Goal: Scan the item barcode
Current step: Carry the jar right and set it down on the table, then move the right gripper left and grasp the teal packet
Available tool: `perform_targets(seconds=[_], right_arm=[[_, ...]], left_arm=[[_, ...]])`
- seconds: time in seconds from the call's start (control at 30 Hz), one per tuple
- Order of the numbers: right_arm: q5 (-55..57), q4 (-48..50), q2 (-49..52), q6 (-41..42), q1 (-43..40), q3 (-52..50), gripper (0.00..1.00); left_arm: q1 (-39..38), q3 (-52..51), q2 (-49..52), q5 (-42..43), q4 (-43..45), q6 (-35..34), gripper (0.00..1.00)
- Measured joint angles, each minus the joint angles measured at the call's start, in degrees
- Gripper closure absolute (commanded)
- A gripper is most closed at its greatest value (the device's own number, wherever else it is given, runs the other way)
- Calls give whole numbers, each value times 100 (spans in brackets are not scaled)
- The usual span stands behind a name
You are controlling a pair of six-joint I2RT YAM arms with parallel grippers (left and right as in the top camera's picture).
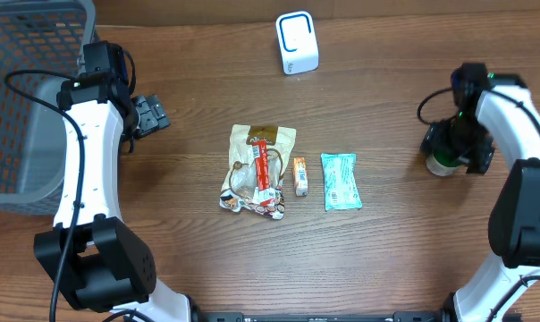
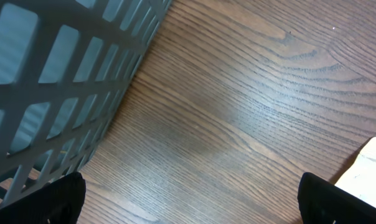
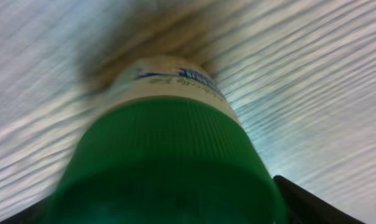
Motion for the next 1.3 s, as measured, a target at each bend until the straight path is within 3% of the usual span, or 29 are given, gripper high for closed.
perform_targets(seconds=[0.23,0.5,0.63,0.9,1.07,1.3], right_arm=[[-748,-898,-205,-232,31,1808,12],[-2280,-949,-485,-1086,555,2024,16],[-2490,-852,-485,-1228,960,1810,25],[-2194,-103,-485,-1305,1832,852,32],[-2057,835,-485,-1316,2164,-15,39],[-2000,2317,-485,-1311,2262,-1266,42]], left_arm=[[0,0,0,-2,2,0,0],[0,0,0,-2,2,0,0],[0,0,0,-2,0,0,0],[0,0,0,-2,0,0,0],[0,0,0,-4,2,0,0],[0,0,0,-2,0,0,0]])
